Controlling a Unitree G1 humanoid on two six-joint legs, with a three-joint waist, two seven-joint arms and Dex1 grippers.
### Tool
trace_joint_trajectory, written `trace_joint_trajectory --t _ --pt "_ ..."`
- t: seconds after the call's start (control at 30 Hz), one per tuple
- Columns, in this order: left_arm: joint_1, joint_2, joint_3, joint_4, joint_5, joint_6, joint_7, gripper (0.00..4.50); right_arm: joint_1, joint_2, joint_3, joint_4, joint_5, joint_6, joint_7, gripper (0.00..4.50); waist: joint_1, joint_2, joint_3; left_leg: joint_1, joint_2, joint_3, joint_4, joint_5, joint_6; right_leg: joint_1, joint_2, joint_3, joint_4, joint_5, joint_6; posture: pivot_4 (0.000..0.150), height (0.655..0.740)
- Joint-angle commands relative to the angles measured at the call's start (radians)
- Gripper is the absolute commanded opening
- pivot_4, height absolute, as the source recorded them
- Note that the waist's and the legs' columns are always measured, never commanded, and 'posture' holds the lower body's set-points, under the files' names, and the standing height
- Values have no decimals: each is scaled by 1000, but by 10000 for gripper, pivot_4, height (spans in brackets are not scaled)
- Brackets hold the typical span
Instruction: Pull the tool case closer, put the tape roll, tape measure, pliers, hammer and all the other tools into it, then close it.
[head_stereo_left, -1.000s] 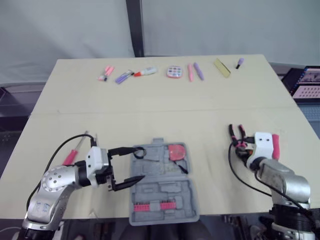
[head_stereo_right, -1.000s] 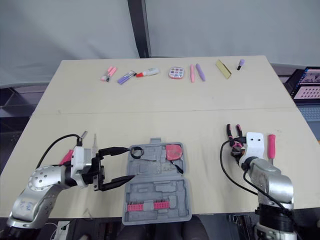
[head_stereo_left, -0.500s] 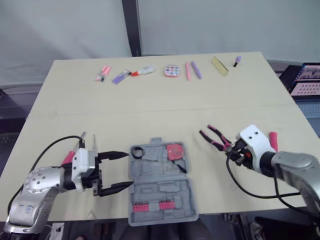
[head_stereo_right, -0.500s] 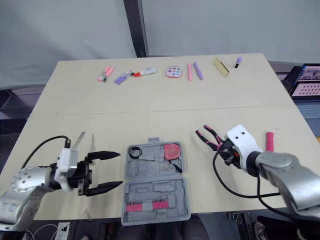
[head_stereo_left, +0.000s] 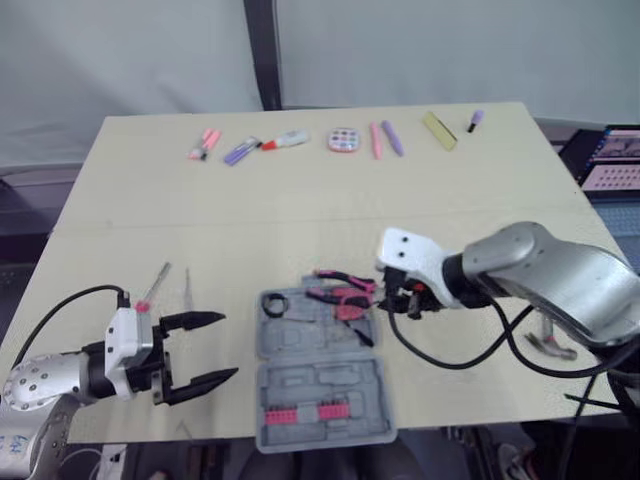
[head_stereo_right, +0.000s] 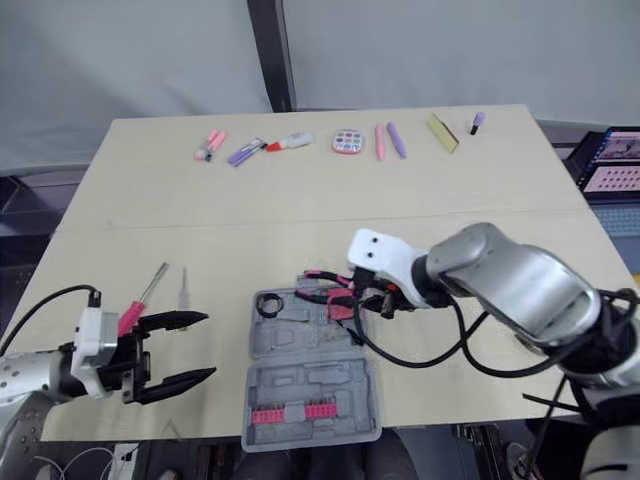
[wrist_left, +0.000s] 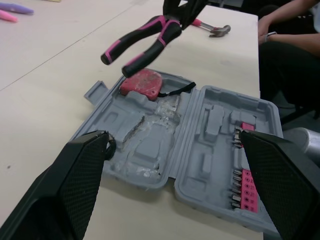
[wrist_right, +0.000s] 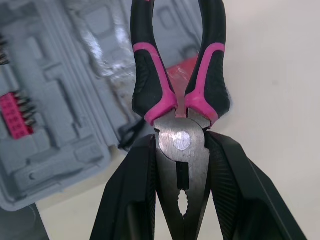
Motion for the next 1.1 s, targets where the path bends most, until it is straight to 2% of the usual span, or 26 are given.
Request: trace_joint_trajectory --t 0.03,0.37,1.1 --pt "40 -3 46 -7 0 -24 -4 45000 -55 12 80 -12 -49 -64 49 9535 1 0 0 0 -1 0 0 0 0 0 -1 0 0 0 0 1500 7400" --pt "93 -16 80 26 14 -64 -4 45000 -100 115 253 87 -188 -187 95 9535 -4 -1 0 0 -1 0 0 0 0 -3 -1 0 5 0 0 1500 7400" --pt "169 -40 96 6 36 -122 12 45000 -61 278 323 237 -333 -301 170 9535 -6 -1 0 0 -1 1 0 0 0 -6 -1 -1 8 0 0 1500 7400"
